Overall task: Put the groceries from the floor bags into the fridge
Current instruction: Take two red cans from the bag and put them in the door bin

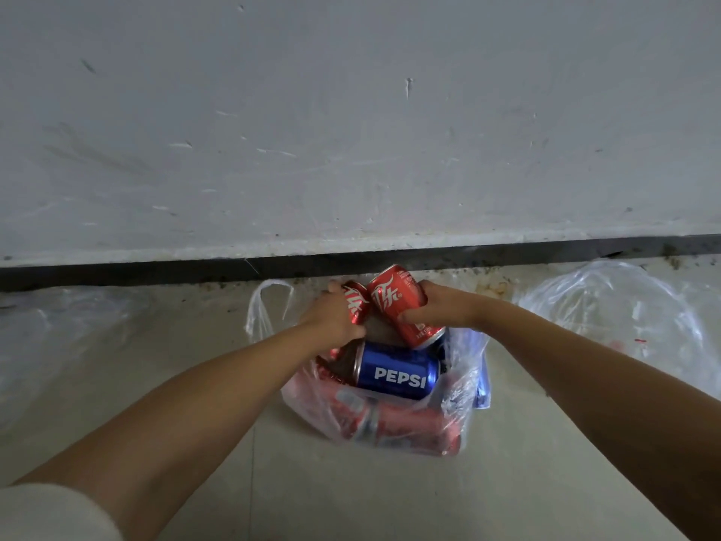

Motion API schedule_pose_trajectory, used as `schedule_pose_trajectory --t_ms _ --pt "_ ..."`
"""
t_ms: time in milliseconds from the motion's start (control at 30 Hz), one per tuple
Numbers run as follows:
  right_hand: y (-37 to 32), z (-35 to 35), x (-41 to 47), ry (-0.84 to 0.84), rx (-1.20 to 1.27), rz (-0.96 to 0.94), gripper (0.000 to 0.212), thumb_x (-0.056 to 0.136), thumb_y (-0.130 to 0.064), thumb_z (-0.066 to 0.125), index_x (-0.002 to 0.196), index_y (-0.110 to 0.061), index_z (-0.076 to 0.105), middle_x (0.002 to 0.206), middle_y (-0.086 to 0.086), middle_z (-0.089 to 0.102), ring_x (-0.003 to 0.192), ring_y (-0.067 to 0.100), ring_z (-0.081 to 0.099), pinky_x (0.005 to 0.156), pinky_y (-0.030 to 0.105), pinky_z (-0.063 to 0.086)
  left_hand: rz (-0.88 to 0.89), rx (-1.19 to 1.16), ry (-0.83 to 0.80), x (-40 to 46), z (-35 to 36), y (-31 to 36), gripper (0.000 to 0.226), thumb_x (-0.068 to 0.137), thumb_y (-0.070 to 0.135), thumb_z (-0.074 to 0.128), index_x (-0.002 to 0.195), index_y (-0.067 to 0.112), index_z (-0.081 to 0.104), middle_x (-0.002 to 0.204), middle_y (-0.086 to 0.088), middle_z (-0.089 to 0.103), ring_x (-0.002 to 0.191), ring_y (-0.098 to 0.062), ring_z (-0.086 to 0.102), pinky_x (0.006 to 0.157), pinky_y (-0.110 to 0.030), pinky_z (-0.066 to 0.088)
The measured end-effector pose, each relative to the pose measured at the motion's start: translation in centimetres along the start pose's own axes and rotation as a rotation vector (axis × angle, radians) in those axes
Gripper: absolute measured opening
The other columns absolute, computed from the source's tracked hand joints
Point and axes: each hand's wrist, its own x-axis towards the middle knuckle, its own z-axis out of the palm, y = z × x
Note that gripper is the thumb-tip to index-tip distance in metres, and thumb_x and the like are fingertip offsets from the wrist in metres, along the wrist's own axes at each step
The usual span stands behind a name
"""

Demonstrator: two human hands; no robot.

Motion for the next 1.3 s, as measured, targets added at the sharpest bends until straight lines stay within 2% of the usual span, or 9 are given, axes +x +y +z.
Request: schedule_pose_trajectory --t_ms 133,233,333,500,667,833,933,1033,1300 --pt "-0.9 1.8 -0.1 0.058 0.291 -0.090 0.074 0.074 -0.028 0.078 0.134 -0.021 0.034 0.117 -0.001 0.060 0.104 0.016 0.062 0.089 0.033 0.052 0.012 -0.383 -0.027 -0.5 -0.9 -1.0 0.062 0.053 0.039 0.077 0.109 0.021 0.059 0.097 0.002 0.069 0.091 -0.018 0.067 0.082 -0.037 0.056" --pt "-2.4 3.6 -2.2 0.225 0.478 -0.127 0.067 0.068 -0.033 0.082 0.123 -0.027 0.043 0.109 -0.005 0.064 0.100 0.013 0.063 0.092 0.037 0.051 -0.018 -0.672 0.002 -3.8 -2.9 -0.1 0.065 0.057 0.031 0.081 0.116 0.018 0.058 0.101 -0.002 0.071 0.093 -0.019 0.069 0.077 -0.031 0.057" --pt "-4.3 4.0 -6.4 0.225 0.623 -0.139 0.065 0.069 -0.029 0.082 0.123 -0.024 0.047 0.112 0.001 0.066 0.103 0.018 0.065 0.093 0.042 0.052 -0.067 -0.773 -0.002 -8.2 -5.2 1.2 0.059 0.072 0.013 0.079 0.122 0.017 0.049 0.106 -0.003 0.067 0.091 -0.014 0.066 0.067 -0.021 0.052" --pt "-7.3 3.6 -16.3 0.164 0.680 -0.047 0.071 0.076 -0.018 0.077 0.134 -0.021 0.037 0.118 0.005 0.062 0.104 0.016 0.063 0.081 0.026 0.053 -0.122 -0.712 -0.054 -17.3 -9.2 5.0 0.066 0.071 0.015 0.079 0.123 0.019 0.039 0.109 -0.001 0.061 0.093 -0.010 0.061 0.074 -0.024 0.048" --pt "-11.0 1.8 -28.5 0.169 0.647 0.069 0.069 0.076 -0.023 0.077 0.134 -0.021 0.039 0.117 0.001 0.063 0.104 0.015 0.062 0.092 0.034 0.050 -0.129 -0.696 -0.160 -28.0 -14.7 11.3 0.072 0.074 0.018 0.078 0.128 0.022 0.031 0.113 0.003 0.056 0.097 -0.008 0.057 0.079 -0.025 0.046" --pt "-17.3 -1.0 -41.6 0.231 0.665 0.039 0.062 0.080 -0.017 0.073 0.130 -0.022 0.038 0.105 -0.009 0.059 0.091 0.001 0.057 0.075 0.019 0.045 -0.075 -0.598 -0.182 -38.0 -22.1 17.8 0.081 0.068 0.025 0.081 0.132 0.019 0.033 0.118 -0.002 0.059 0.106 -0.017 0.059 0.096 -0.041 0.048" --pt "-20.6 -2.2 -48.9 0.297 0.667 0.012 0.060 0.079 -0.018 0.074 0.127 -0.024 0.038 0.107 -0.009 0.059 0.095 0.005 0.059 0.081 0.023 0.047 -0.002 -0.534 -0.193 -43.3 -26.4 21.2 0.092 0.053 0.039 0.082 0.131 0.022 0.037 0.115 0.002 0.062 0.103 -0.014 0.062 0.095 -0.043 0.050" --pt "-22.9 -2.5 -55.1 0.382 0.671 -0.017 0.073 0.075 -0.023 0.077 0.135 -0.022 0.036 0.120 -0.001 0.060 0.107 0.015 0.060 0.090 0.032 0.050 0.103 -0.480 -0.191 -48.1 -30.2 24.3 0.083 0.062 0.026 0.083 0.130 0.020 0.035 0.115 0.001 0.058 0.102 -0.014 0.060 0.091 -0.036 0.049" --pt "-25.0 -0.6 -73.9 0.730 0.713 -0.055 0.071 0.076 -0.027 0.077 0.131 -0.026 0.033 0.116 -0.002 0.059 0.103 0.011 0.061 0.088 0.031 0.052 0.549 -0.229 -0.330 -59.2 -35.3 33.7 0.069 0.072 0.017 0.078 0.119 0.031 0.030 0.108 0.006 0.057 0.096 -0.008 0.059 0.078 -0.024 0.048"
